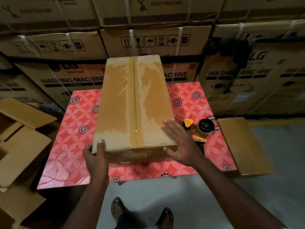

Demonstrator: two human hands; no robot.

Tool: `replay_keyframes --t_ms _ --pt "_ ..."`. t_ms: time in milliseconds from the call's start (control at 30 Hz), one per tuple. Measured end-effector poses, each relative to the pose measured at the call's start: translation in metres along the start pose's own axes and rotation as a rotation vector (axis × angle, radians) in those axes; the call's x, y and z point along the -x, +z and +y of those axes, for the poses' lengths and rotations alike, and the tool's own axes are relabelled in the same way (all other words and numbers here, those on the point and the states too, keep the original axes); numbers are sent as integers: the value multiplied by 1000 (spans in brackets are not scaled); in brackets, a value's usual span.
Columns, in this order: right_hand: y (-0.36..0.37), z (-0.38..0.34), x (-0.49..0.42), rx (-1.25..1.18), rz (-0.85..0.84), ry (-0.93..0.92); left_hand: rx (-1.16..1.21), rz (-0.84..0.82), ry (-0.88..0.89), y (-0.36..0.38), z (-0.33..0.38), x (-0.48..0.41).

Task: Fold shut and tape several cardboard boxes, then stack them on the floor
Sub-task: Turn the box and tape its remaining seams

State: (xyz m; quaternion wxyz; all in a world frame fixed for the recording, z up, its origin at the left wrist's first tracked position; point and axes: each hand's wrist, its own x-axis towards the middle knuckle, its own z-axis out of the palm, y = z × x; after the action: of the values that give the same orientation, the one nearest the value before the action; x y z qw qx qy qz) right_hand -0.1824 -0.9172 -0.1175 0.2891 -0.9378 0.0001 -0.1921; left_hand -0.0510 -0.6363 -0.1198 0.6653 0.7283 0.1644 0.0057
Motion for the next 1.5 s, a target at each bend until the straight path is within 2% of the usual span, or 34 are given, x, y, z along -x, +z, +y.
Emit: replay_keyframes --t_ms 67,133,200,267,333,400,467,600,667,767,800,867,900,933,1000,1100,1167,1233,1333,1400,1500 --pt "7 -3 10 -50 93 46 -6 -13 12 0 1 1" --pt "16 4 29 -65 176 212 -28 -19 19 0 3 2" --pt "26 19 55 7 223 502 -36 -21 28 1 6 5" --pt "37 34 79 153 161 786 -42 -19 40 1 9 8" --pt "40 47 92 198 61 1047 -51 -28 54 1 12 10" --pt "35 63 92 37 100 1286 -50 -38 56 0 15 13" --pt "27 84 85 -203 117 1450 -54 -43 51 0 17 14" --pt "28 122 77 -752 137 1577 -51 -54 59 -2 16 11" --pt "30 122 68 -840 167 1566 -64 -65 53 -3 15 10" --pt "25 106 45 -846 317 1526 -118 -84 46 -6 20 10" --pt "21 97 39 -859 379 1495 -202 -54 110 -8 25 11" --pt "6 72 28 -758 517 1359 -399 16 376 -13 34 16" --pt "-5 58 23 -655 559 1248 -405 -2 485 -14 40 21" --pt "-18 39 17 -559 582 1125 -334 -67 523 -13 46 29" --pt "-45 3 -1 -504 585 888 -143 -248 416 -7 58 46" --pt "-74 -44 -35 -710 448 764 195 -542 3 8 92 70" --pt "-79 -66 -54 -643 330 673 359 -728 -224 16 123 77" --pt "-77 -88 -67 -530 259 514 474 -833 -361 16 149 78" --pt "-63 -113 -80 -409 225 293 637 -834 -495 7 157 69" --pt "-47 -120 -85 -398 226 291 711 -781 -565 -4 148 59" --pt "-26 -122 -85 -376 169 323 719 -800 -602 -29 136 45"
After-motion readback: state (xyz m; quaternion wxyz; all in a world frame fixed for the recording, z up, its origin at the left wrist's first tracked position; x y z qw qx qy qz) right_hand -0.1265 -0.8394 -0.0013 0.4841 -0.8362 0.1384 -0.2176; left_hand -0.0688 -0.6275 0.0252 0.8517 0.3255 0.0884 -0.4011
